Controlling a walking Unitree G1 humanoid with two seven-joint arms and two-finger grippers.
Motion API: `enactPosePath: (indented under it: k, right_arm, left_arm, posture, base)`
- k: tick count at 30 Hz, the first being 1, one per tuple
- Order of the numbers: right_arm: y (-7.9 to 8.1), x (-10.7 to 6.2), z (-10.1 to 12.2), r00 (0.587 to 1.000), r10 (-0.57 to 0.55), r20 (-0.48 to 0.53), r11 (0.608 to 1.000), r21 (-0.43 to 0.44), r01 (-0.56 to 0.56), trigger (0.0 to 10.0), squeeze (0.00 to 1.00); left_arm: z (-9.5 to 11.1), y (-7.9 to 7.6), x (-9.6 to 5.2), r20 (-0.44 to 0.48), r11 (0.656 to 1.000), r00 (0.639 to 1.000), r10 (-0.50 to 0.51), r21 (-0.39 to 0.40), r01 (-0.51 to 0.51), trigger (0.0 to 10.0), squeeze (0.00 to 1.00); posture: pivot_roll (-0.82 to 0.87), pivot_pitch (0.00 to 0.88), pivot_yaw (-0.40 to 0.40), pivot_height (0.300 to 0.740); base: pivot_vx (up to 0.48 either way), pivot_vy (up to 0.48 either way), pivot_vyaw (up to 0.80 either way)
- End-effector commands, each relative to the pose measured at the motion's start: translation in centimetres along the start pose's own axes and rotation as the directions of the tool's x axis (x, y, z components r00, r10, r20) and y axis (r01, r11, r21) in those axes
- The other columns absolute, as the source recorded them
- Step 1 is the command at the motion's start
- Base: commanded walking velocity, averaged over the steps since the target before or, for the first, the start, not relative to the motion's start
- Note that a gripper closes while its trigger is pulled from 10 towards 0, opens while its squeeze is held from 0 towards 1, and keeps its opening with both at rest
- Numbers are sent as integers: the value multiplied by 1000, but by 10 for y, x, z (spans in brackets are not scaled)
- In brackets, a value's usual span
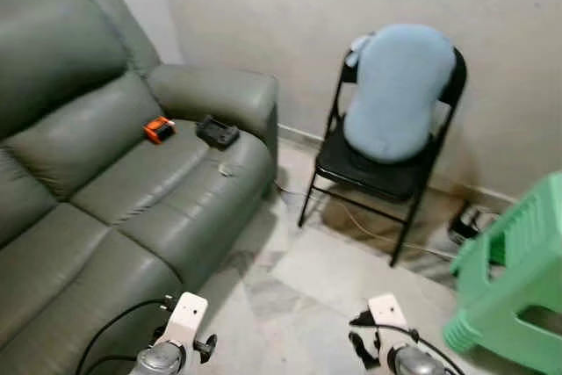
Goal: Move the pillow to the sofa
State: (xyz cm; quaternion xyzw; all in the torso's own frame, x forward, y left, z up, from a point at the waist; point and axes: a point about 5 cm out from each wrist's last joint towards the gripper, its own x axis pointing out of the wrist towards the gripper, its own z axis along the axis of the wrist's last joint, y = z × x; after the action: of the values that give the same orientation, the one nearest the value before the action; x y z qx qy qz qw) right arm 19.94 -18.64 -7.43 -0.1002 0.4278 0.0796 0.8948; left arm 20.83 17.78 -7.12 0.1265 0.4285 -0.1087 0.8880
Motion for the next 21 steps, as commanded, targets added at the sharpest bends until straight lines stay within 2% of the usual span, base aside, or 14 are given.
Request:
enactPosePath:
  k: [1,5,7,21]
  right_arm:
    - [-2,0,1,1000,-5,3,1000,11,5,10000,0]
    - [-3,0,1,1000,-10,6,1000,29,10,10000,0]
    - [-4,0,2,1000,-6,8,1000,-18,7,10000,0]
    - [0,1,5,1000,14,24,1000,-25,-13,10000,0]
  left_arm:
    - [-5,3,-1,-22,1000,1000,10,12,-10,10000,0]
    - [-7,4,-1,-39,998,999,18,54,-16,10000,0]
    - [-8,5,-2,-45,999,999,20,51,-18,10000,0]
    - [-11,5,-2,-68,998,997,26,57,-22,10000,0]
  posture:
    - [-141,0,65,740]
    - [-146,0,66,740]
    - [-146,0,66,740]
    - [-142,0,72,740]
  base:
    - [0,0,0]
    - [0,0,0]
    - [0,0,0]
    - [0,0,800]
